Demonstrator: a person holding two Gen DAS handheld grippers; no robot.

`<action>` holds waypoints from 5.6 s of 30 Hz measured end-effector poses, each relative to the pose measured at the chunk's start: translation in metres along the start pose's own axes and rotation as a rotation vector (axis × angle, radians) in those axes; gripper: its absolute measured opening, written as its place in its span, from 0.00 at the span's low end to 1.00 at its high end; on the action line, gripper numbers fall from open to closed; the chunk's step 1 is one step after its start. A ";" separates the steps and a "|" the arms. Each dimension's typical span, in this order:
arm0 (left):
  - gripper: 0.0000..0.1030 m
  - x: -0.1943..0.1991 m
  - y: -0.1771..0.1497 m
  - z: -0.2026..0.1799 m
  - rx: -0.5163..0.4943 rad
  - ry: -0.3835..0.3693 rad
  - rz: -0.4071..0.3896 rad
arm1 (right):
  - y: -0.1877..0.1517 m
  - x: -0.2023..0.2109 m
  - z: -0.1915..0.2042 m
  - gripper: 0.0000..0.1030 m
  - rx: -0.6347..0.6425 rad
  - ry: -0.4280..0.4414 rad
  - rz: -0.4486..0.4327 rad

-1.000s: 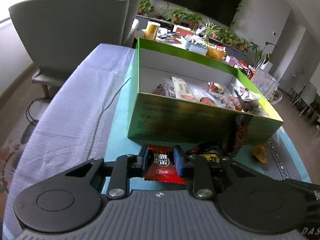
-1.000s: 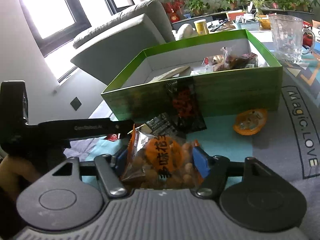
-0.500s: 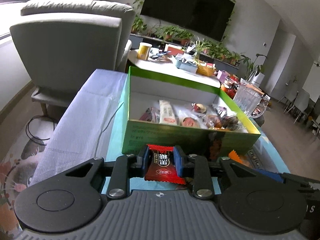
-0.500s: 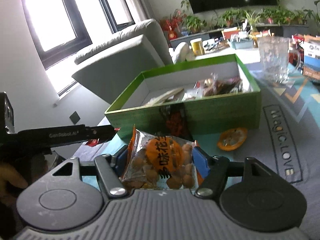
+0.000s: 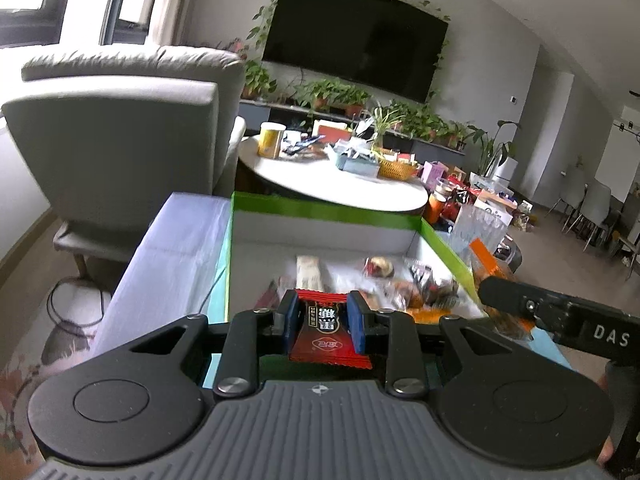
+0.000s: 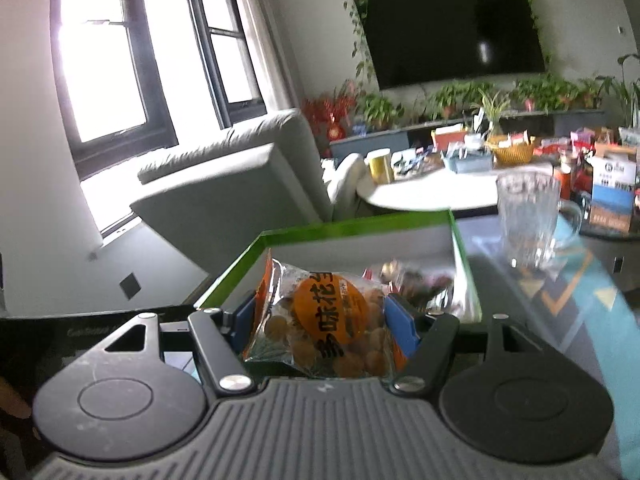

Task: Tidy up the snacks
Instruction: 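Carry both packs over the green box and release them inside, then move both tools back toward the remaining snacks beside the box, then grasp the black-and-yellow printed pack with left tool while right tool grasps yellow snack bag, then carry both packs over the green box and open both tools to drop them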

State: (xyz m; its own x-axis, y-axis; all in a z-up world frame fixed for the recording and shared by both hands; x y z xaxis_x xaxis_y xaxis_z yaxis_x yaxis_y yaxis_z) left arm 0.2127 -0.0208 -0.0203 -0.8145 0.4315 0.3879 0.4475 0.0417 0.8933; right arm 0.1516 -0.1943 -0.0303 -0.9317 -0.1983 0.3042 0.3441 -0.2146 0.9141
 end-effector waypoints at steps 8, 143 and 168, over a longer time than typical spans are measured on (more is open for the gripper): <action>0.24 -0.030 0.015 -0.004 -0.009 -0.002 0.000 | 0.014 -0.022 -0.011 0.58 0.017 -0.007 -0.034; 0.06 0.044 -0.048 0.042 0.171 0.038 0.078 | -0.111 0.015 0.073 0.59 0.089 0.210 0.317; 0.06 0.049 -0.038 0.025 0.139 -0.008 0.040 | -0.088 0.028 0.055 0.58 0.156 0.089 0.197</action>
State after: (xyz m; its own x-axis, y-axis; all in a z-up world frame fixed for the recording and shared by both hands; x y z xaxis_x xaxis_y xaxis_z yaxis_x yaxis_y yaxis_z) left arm 0.1649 0.0209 -0.0405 -0.7922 0.4425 0.4202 0.5267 0.1482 0.8370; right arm 0.0886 -0.1281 -0.0868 -0.8322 -0.3063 0.4622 0.4897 -0.0150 0.8717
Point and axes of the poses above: each gripper's, at about its wrist camera, not at the fingertips, and x roughly against the way its jaws point, z to its left, y to its top, the point moved 6 cm from there along -x, roughly the way its jaws point, and after that the axes turned 5 degrees about -z, right-handed, at the moved point
